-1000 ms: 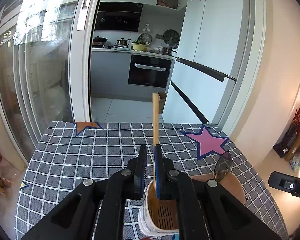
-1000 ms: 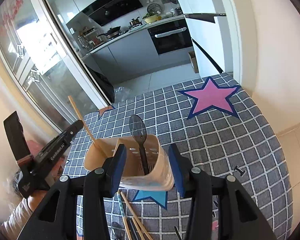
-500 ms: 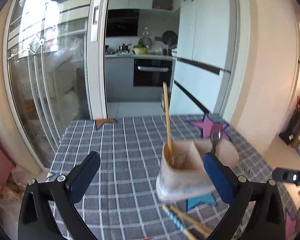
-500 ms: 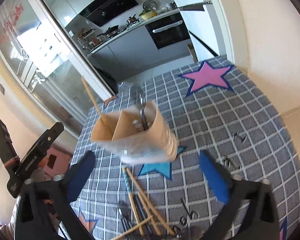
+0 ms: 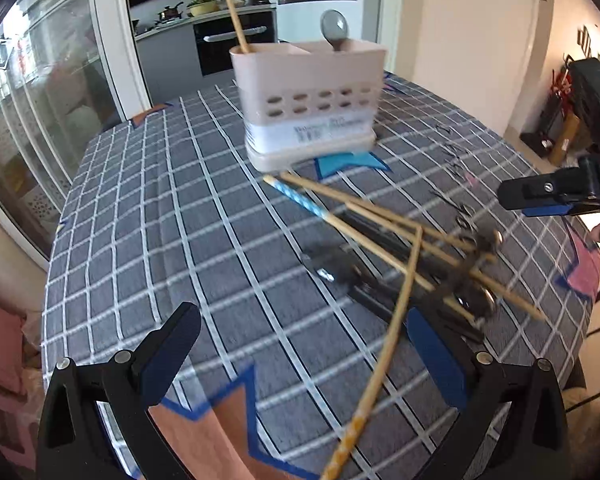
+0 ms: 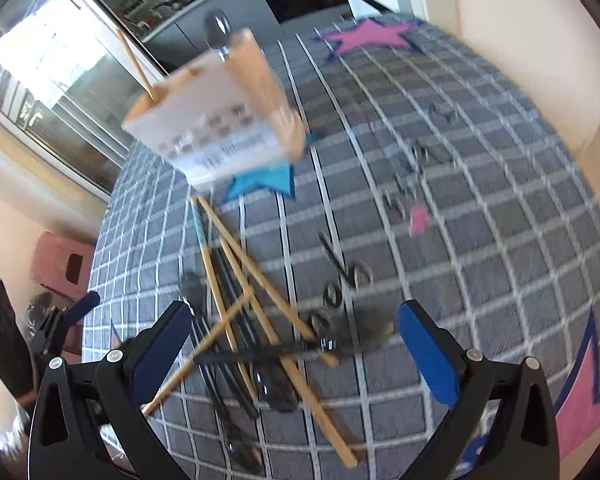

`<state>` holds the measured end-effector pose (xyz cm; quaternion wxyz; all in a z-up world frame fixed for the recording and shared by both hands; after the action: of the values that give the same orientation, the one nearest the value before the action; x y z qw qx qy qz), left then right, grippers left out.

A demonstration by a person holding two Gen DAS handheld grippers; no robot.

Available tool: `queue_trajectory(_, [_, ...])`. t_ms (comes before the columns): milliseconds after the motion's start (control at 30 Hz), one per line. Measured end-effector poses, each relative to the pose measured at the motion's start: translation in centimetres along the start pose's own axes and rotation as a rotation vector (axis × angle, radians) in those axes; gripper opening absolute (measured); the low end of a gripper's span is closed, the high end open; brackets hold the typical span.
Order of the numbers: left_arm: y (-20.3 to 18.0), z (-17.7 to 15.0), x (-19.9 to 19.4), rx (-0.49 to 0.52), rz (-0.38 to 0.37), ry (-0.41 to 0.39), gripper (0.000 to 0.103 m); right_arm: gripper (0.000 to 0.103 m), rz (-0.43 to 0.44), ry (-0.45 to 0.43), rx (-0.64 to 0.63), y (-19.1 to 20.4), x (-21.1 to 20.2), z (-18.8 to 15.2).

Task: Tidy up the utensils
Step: 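Move both tools back down to the utensil pile, then grasp a wooden chopstick with the right tool while the left tool grasps another chopstick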

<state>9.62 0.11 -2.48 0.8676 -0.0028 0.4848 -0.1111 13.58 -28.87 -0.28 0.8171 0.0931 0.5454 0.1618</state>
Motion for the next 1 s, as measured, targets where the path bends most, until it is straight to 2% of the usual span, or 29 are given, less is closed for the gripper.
queue_trajectory(133, [-1.4, -2.1, 0.7, 0.025, 0.003, 0.014, 0.103, 0.103, 0.009, 0.042, 0.069, -0.7, 0.8, -1.5])
queue_trajectory(267, [-2.0, -3.2, 1.3, 0.032, 0.018, 0.028, 0.103, 0.103, 0.068, 0.052, 0.169, -1.5, 1.1, -2.6])
queue_trajectory(567, [-2.0, -3.8, 2.4, 0.007, 0.020, 0.064, 0.103, 0.099, 0.139, 0.080, 0.344, -3.4, 1.6, -3.3])
queue_trajectory(667, [-1.5, -3.6, 2.7, 0.007, 0.021, 0.070, 0.103, 0.094, 0.130, 0.077, 0.347, -3.1, 2.0, -2.9])
queue_trajectory(900, [-1.8, -4.0, 3.9, 0.025, 0.018, 0.073, 0.103, 0.089, 0.114, 0.069, 0.338, -2.3, 3.0, -1.4])
queue_trajectory(1000, [-2.7, -3.5, 4.2, 0.033, 0.028, 0.101, 0.103, 0.079, 0.095, 0.073, 0.314, -2.1, 3.5, -0.6])
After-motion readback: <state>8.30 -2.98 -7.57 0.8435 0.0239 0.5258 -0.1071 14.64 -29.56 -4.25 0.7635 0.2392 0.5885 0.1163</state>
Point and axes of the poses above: each gripper's, at about its wrist camera, not at the fingertips, and x roughly the way its jaws point, y to its left, z to its top, the point moved 1 cm from there along x, roughly the way its jaws point, and after that the axes turned 12 degrees about -x, right-handed, at the moved point
